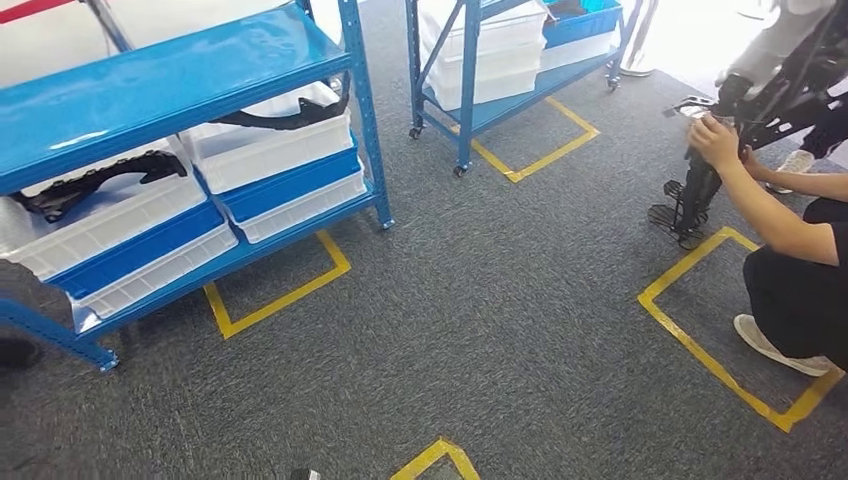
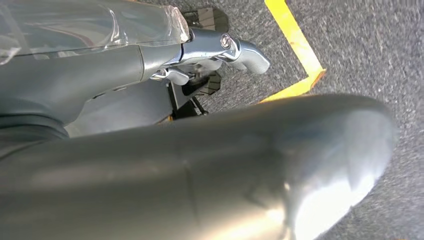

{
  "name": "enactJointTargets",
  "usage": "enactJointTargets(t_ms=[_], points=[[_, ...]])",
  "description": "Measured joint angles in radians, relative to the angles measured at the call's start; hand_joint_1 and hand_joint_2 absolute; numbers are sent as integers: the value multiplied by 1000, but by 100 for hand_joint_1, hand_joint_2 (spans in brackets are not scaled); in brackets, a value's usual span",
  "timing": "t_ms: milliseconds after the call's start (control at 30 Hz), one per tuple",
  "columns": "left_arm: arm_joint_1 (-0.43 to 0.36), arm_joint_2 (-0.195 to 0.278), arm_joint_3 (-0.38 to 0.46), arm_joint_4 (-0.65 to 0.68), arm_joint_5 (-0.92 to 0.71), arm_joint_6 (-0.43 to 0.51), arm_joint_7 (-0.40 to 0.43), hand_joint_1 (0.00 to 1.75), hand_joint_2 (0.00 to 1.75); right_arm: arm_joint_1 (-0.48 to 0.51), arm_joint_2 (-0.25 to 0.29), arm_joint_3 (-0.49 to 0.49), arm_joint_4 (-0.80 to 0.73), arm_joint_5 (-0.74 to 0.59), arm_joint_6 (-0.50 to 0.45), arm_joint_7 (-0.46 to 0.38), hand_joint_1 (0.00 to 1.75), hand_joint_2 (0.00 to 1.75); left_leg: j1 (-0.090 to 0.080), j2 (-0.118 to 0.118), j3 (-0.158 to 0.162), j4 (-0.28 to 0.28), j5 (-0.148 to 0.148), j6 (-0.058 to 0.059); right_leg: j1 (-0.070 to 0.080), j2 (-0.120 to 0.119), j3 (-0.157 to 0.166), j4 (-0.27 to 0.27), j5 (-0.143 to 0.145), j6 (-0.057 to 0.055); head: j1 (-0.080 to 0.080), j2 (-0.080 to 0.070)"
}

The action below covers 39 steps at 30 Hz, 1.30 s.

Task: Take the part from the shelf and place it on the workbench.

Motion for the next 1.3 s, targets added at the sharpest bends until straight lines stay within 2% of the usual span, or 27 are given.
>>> enactJointTargets(t_ms=[67, 133, 167, 200, 233, 300, 367, 433, 467, 533, 567, 600, 667, 700, 733, 800, 833, 900, 967, 1000, 1033, 1100, 1133, 1167, 1200, 1233, 1300], points=[[-1, -2, -2, 0, 0, 3, 3, 0, 0, 5, 5, 15, 85, 6, -9, 53, 0, 0, 7, -25, 10, -10, 5, 4, -3, 72, -44, 102, -55, 6, 2, 0], [-2, -3, -5, 0, 2, 8, 5, 0, 0, 8, 8, 31, 165, 12, -18, 143, 0, 0, 8, -55, 11, -9, 5, 7, -4, 99, -113, 226, -102, 9, 5, 0], [-2, -4, -5, 0, 3, 11, 4, 0, 0, 9, 9, 37, 200, 14, -20, 199, 0, 0, 9, -71, 11, -8, 4, 6, -5, 101, -131, 248, -99, 11, 5, 0], [-1, -4, -6, 0, 4, 13, 2, 0, 0, 9, 9, 42, 233, 15, -20, 251, 0, 0, 10, -88, 12, -7, 3, 5, -6, 103, -129, 231, -77, 13, 5, 0], [-1, -4, -6, 0, 4, 14, 0, 0, 0, 8, 9, 47, 261, 15, -17, 289, 0, 0, 11, -104, 13, -5, 2, 3, -9, 109, -109, 177, -39, 15, 5, 0], [-1, -3, -6, 0, 4, 14, -7, 0, 0, 6, 9, 55, 310, 17, -11, 330, 0, 0, 14, -130, 11, 5, -5, -8, -15, 147, -52, 41, 28, 19, 7, 0], [0, -2, -6, 0, 6, 16, -13, 0, 0, 2, 12, 62, 347, 13, -9, 351, 0, 0, 15, -146, 6, 14, -11, -18, -15, 171, -25, -19, 48, 10, 9, 0], [1, 0, -6, 0, 11, 21, -18, 0, 0, -3, 19, 66, 375, -2, -19, 371, 0, 0, 16, -158, 3, 15, -13, -23, -10, 152, -24, -18, 49, -7, 9, 0], [2, 2, -6, 0, 15, 25, -20, 0, 0, -4, 23, 67, 388, -11, -29, 377, 0, 0, 17, -149, -1, 23, -18, -26, -10, 141, -23, -19, 49, -14, 9, 0], [2, 3, -5, 0, 20, 32, -19, 0, 0, -5, 27, 67, 410, -29, -51, 378, 0, 0, 16, -99, -32, 92, -57, -34, -8, 115, -20, -20, 48, -25, 7, 0], [2, 3, -5, 0, 20, 34, -16, 0, 0, -4, 27, 67, 420, -36, -61, 372, 0, 0, 15, -64, -64, 159, -89, -38, -5, 102, -19, -21, 47, -29, 6, 0], [2, 3, -5, 0, 21, 36, -12, 0, 0, -3, 27, 67, 430, -42, -70, 362, 0, 0, 16, -44, -102, 235, -122, -41, -2, 88, -19, -20, 45, -33, 6, 0], [2, 3, -5, 0, 22, 39, -8, 0, 0, -1, 27, 67, 446, -50, -86, 341, 0, 0, 17, -28, -156, 336, -152, -40, 5, 60, -18, -20, 41, -37, 6, 0], [2, 3, -5, 0, 22, 39, -8, 0, 0, -1, 28, 67, 453, -54, -93, 333, 0, 0, 16, -27, -155, 330, -140, -35, 7, 50, -17, -20, 40, -38, 6, 0], [2, 3, -5, 0, 22, 40, -9, 0, 0, -3, 30, 66, 458, -58, -100, 326, 0, 0, 13, -25, -130, 281, -111, -28, 10, 42, -15, -20, 38, -38, 6, 0], [2, 4, -5, 0, 22, 40, -13, 0, 0, -7, 37, 65, 467, -62, -110, 318, 0, 0, 0, -8, -49, 126, -46, -7, 12, 31, -9, -21, 35, -38, 6, 0], [3, 5, -5, 0, 21, 39, -15, 0, 0, -10, 40, 65, 470, -63, -114, 315, 0, 0, -7, 2, -18, 65, -27, 3, 12, 27, -7, -21, 34, -36, 6, 0], [5, 7, -5, 0, 22, 38, -19, 0, 0, -12, 48, 64, 475, -64, -118, 312, 0, 0, -17, 15, 2, 20, -21, 14, 11, 21, -5, -22, 31, -31, 6, 0], [7, 8, -5, 0, 23, 37, -21, 0, 0, -13, 52, 64, 479, -64, -118, 310, 0, 0, -14, 6, 9, 7, -14, 15, 9, 17, -1, -22, 28, -22, 6, 0], [8, 8, -5, 0, 23, 37, -22, 0, 0, -13, 54, 64, 481, -64, -118, 310, 0, 0, -10, 0, 16, -4, -9, 15, 8, 28, -2, -12, 20, -17, 6, 0], [8, 7, -5, 0, 23, 37, -22, 0, 0, -14, 54, 63, 484, -64, -118, 309, 0, 0, -5, -5, 23, -14, -3, 15, 9, 47, -12, 17, 2, -13, 7, 0], [8, 6, -5, 0, 25, 38, -23, 0, 0, -11, 54, 62, 490, -63, -117, 309, 0, 0, 1, -15, 30, -22, 3, 16, 5, 89, -68, 135, -56, -4, 10, 0], [8, 6, -5, 0, 27, 38, -22, 0, 0, -10, 54, 61, 494, -63, -116, 309, 0, 0, 2, -20, 30, -21, 3, 17, 3, 98, -103, 202, -81, 1, 11, 0], [9, 6, -5, 0, 29, 38, -22, 0, 0, -8, 54, 61, 496, -63, -115, 309, 0, 0, 4, -27, 31, -21, 3, 16, -1, 101, -131, 247, -91, 6, 12, 0], [9, 6, -5, 0, 30, 38, -22, 0, 0, -7, 54, 60, 498, -63, -115, 309, 0, 0, 6, -34, 31, -19, 1, 14, -5, 102, -142, 255, -80, 11, 12, 0], [9, 6, -5, 0, 32, 38, -22, 0, 0, -6, 54, 59, 501, -63, -115, 309, 0, 0, 9, -40, 32, -16, -2, 10, -9, 102, -132, 220, -50, 16, 12, 0], [9, 7, -5, 0, 35, 38, -22, 0, 0, -5, 55, 59, 504, -63, -112, 309, 0, 0, 15, -50, 33, -4, -12, -4, -17, 105, -75, 84, 24, 28, 13, 0]])
